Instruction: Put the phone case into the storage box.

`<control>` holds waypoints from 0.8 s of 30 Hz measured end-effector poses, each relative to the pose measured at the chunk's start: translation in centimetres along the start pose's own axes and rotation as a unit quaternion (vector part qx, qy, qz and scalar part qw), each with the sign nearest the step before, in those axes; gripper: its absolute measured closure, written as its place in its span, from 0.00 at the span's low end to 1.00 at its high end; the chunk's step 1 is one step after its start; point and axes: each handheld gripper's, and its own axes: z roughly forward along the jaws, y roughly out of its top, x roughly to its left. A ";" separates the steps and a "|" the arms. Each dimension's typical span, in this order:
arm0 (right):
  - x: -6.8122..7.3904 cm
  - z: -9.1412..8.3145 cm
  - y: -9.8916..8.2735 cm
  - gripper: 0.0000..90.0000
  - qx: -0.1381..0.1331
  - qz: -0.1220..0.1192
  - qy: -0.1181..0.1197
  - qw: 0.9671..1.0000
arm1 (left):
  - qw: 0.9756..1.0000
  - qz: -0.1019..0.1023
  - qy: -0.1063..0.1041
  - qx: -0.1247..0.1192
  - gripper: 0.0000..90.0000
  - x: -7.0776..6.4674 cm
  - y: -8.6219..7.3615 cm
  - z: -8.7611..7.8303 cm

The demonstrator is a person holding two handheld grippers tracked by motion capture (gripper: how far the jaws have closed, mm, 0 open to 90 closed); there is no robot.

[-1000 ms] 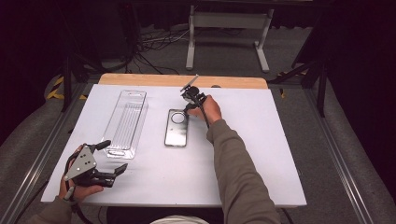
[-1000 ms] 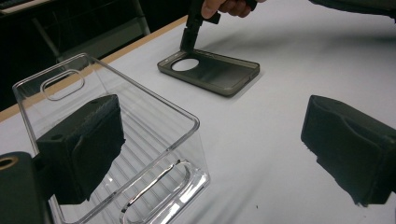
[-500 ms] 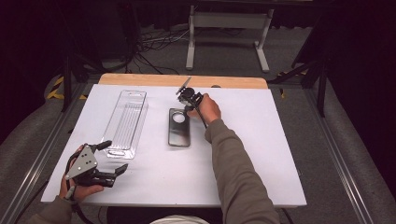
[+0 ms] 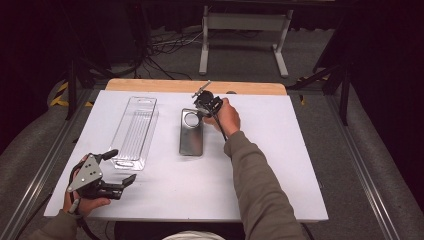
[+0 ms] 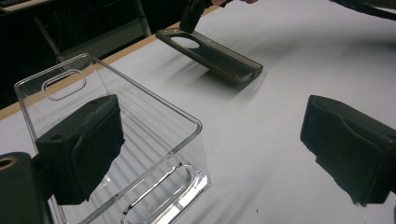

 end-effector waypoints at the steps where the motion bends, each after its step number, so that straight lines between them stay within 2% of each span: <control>1: 0.2 -0.4 0.0 0.94 -0.006 -0.006 -0.006 1.000 | 1.000 -0.005 -0.001 -0.003 0.08 0.0 0.0 0.0; 4: 0.5 -1.4 -0.2 0.94 -0.026 -0.014 -0.017 0.999 | 1.000 -0.009 0.006 -0.003 0.09 0.1 0.2 0.0; 7: 0.7 -2.6 -0.3 0.94 -0.050 -0.015 -0.030 0.998 | 1.000 -0.020 0.016 -0.009 0.10 0.2 0.4 0.1; 10: 1.2 -3.9 -0.6 0.94 -0.071 -0.020 -0.045 0.996 | 0.999 -0.035 0.022 -0.012 0.11 0.4 0.7 0.2; 14: 2.1 -5.4 -1.1 0.94 -0.094 -0.026 -0.058 0.994 | 0.999 -0.039 0.028 -0.014 0.11 0.6 1.5 0.5; 16: 2.6 -6.2 -1.4 0.94 -0.104 -0.033 -0.064 0.992 | 0.998 -0.047 0.032 -0.011 0.11 0.7 2.0 0.8; 18: 3.0 -6.7 -1.6 0.94 -0.111 -0.038 -0.072 0.991 | 0.998 -0.056 0.030 -0.012 0.11 0.7 2.4 1.1; 20: 3.3 -7.4 -1.8 0.94 -0.121 -0.042 -0.074 0.989 | 0.998 -0.057 0.030 -0.008 0.11 0.8 2.8 1.5; 24: 4.0 -8.6 -2.2 0.94 -0.139 -0.048 -0.085 0.985 | 0.998 -0.064 0.020 -0.018 0.11 0.9 4.0 2.4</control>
